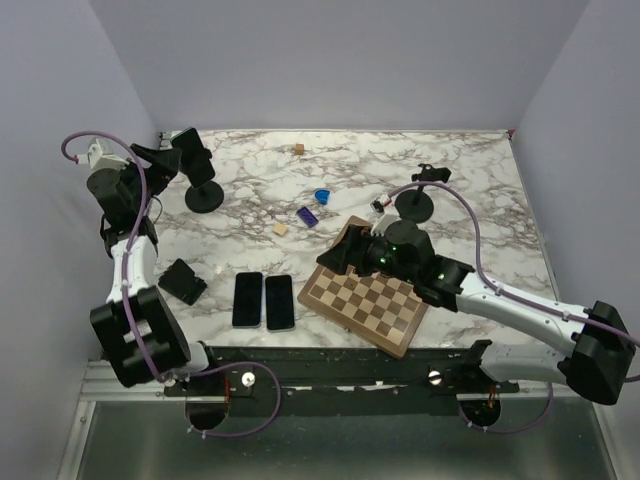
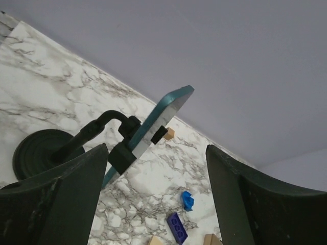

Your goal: Remove the phone from the phone stand

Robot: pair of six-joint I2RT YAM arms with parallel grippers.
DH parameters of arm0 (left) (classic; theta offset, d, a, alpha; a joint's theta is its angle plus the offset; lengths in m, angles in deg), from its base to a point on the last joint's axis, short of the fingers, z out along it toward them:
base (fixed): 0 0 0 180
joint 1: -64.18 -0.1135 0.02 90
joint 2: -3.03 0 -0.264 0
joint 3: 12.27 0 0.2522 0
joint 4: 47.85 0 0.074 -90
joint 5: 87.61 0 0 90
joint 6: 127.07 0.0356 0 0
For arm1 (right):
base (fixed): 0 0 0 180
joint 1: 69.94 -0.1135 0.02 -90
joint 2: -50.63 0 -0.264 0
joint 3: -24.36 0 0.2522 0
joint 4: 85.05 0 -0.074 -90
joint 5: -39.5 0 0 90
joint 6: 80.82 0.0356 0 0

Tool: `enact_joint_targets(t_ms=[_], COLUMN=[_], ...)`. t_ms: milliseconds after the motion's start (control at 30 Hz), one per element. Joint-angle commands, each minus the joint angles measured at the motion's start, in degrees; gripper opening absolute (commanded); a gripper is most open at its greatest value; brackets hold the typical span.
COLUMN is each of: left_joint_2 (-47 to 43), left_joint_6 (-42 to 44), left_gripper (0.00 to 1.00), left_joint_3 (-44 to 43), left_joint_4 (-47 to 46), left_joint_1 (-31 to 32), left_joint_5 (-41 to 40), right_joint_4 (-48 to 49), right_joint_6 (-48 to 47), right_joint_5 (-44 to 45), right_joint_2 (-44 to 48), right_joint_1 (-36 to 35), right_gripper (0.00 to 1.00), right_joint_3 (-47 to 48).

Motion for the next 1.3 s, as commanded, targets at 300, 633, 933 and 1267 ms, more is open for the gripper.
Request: enact_joint_targets(t_ms=[300,633,933,1267], left_joint_2=[18.9,20.2,19.7,18.4], left_joint_6=[-9.9,-1.0,-1.2,-2.0], left_gripper=[0.76,0.59,0.47,0.10], left_joint_3=[-3.3,-9.3,-10.9,-9.7], left_joint_4=[-27.7,-18.9,-17.3,-14.0], left_joint_1=[-4.1,0.5,-0.2,1.5], left_joint_5=[20.2,17.6,18.8,20.4], right_joint_4=[4.1,-0.4,-0.7,2.2], right_joint_6=[-3.2,-5.0,-4.6,-2.2], right_joint_5=[-5.7,-6.4,-7.8,-8.8], right_joint_2=[-8.3,-8.4,-10.1,-11.9], right_joint_1=[0.3,0.2,0.2,0.1], right_gripper=[0.90,0.90,0.90,0.90], right_joint_3=[3.1,6.5,7.5,6.1])
